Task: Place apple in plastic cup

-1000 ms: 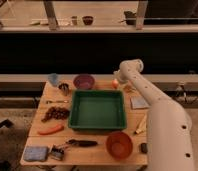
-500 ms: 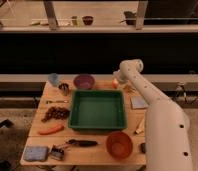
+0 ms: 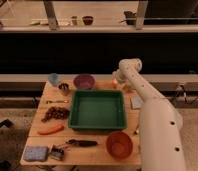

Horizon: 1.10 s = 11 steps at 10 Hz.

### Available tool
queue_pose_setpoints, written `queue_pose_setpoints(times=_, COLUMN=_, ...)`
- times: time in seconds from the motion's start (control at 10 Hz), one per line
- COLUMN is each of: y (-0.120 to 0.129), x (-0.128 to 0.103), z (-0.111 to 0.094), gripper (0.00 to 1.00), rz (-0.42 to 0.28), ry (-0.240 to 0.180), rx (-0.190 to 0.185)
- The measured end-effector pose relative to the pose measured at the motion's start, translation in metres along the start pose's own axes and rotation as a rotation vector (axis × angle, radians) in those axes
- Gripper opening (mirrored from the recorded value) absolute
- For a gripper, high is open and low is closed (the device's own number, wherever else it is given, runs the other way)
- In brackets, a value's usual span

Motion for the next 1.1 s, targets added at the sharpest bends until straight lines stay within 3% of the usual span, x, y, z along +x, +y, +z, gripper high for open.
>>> queue_pose_setpoints(times=0.3, y=0.001, x=0.007, z=0.0, gripper=0.67, rz=0.011, ry=0.009, rx=-0.001)
queue_pose_setpoints(times=0.6, y=0.004, x=0.014, z=-0.002, gripper=0.66, rz=0.026, ry=0.016, rx=-0.005)
queue_pose_setpoints(times=0.9, y=0.008, x=0.021, z=-0.003, gripper=0.57, rz=0.042, ry=0.018, rx=-0.012)
queue_pose_setpoints(times=1.1, y=0.012, x=0.025, z=-0.005, gripper=0.37, rz=0.05, ry=0.021, rx=-0.018)
